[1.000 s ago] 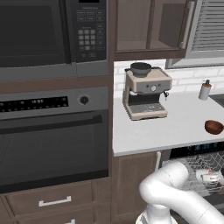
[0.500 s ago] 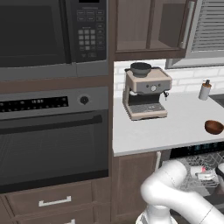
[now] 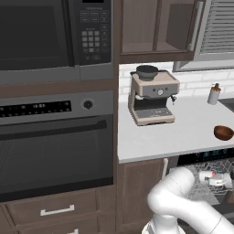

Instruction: Pick up the cup and bowl from the counter, place them in the dishwasher, and close the dishwasher door.

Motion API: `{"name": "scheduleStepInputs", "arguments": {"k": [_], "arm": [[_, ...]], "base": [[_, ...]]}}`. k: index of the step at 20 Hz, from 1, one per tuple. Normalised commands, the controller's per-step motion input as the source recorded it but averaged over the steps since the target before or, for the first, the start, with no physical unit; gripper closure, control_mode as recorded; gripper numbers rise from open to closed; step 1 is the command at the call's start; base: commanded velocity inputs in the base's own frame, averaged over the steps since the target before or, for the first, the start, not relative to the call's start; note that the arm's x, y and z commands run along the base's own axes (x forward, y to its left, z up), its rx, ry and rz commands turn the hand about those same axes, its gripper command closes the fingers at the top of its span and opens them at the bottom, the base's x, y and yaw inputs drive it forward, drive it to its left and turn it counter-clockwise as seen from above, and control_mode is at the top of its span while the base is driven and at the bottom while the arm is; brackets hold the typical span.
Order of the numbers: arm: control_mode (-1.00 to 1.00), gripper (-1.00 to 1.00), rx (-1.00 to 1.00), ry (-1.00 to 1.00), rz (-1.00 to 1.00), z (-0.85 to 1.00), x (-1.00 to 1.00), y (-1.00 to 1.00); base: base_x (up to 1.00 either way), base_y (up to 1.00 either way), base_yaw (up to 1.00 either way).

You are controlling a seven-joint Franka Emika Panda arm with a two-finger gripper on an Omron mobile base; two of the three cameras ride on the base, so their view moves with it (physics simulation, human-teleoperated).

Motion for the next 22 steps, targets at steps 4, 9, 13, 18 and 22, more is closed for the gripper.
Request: {"name": "scheduleStepInputs", "arguments": {"k": [4, 9, 13, 18, 22], "arm": [[-1.0, 1.0, 0.19, -0.17, 0.12, -0.06, 0.15, 0.0], [-1.0, 1.0, 0.12, -0.09, 0.08, -0.28, 0.43, 0.02], [-1.0, 1.0, 0.01, 0.0, 0.0, -0.31, 0.56, 0.16], [-1.0, 1.0, -0.06, 0.01, 0.0, -0.48, 0.4, 0.18], [-1.0, 1.0, -0.19, 0.19, -0.03, -0.74, 0.04, -0.03]], "base": [[0.0, 0.0, 0.0], [0.0, 0.0, 0.0], [0.0, 0.0, 0.0], [0.0, 0.0, 0.0], [0.0, 0.0, 0.0]]}}
